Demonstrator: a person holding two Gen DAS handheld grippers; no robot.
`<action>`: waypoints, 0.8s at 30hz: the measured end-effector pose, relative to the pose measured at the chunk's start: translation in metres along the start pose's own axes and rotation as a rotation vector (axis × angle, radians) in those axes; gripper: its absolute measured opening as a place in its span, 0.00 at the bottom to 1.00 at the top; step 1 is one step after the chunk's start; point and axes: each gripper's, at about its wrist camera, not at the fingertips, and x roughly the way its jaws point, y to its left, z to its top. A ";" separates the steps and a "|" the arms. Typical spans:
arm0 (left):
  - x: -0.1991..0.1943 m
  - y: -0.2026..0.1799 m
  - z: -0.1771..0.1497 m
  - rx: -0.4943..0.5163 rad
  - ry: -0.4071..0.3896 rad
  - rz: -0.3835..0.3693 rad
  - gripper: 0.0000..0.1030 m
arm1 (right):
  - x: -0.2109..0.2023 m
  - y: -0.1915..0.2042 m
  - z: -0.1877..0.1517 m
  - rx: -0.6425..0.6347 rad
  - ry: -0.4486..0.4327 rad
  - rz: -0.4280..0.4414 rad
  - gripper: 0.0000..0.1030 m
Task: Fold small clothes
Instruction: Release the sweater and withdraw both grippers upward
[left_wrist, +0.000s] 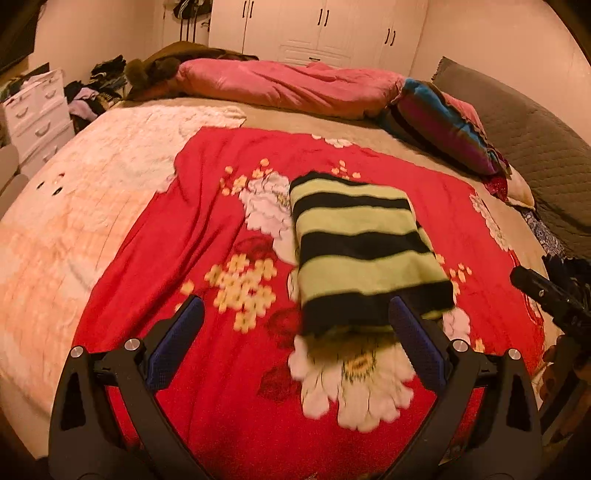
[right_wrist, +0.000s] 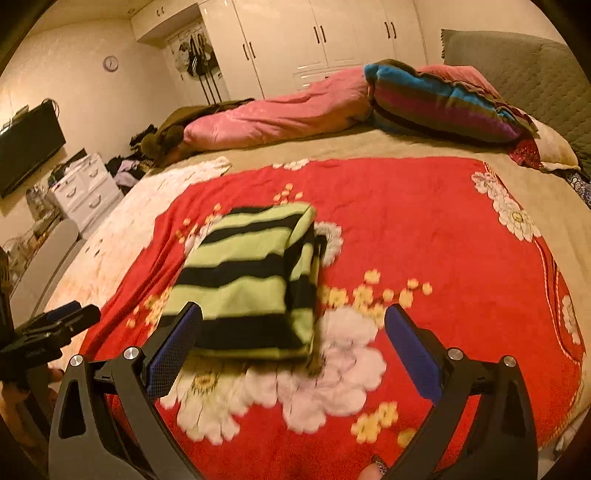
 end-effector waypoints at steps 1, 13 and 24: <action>-0.002 0.000 -0.004 0.003 0.003 0.007 0.91 | -0.003 0.002 -0.005 0.004 0.007 0.004 0.96; -0.018 -0.007 -0.034 0.024 0.045 -0.002 0.91 | -0.011 0.036 -0.044 -0.042 0.077 -0.011 0.96; -0.014 -0.008 -0.039 0.011 0.058 0.007 0.91 | -0.006 0.042 -0.049 -0.066 0.092 -0.033 0.96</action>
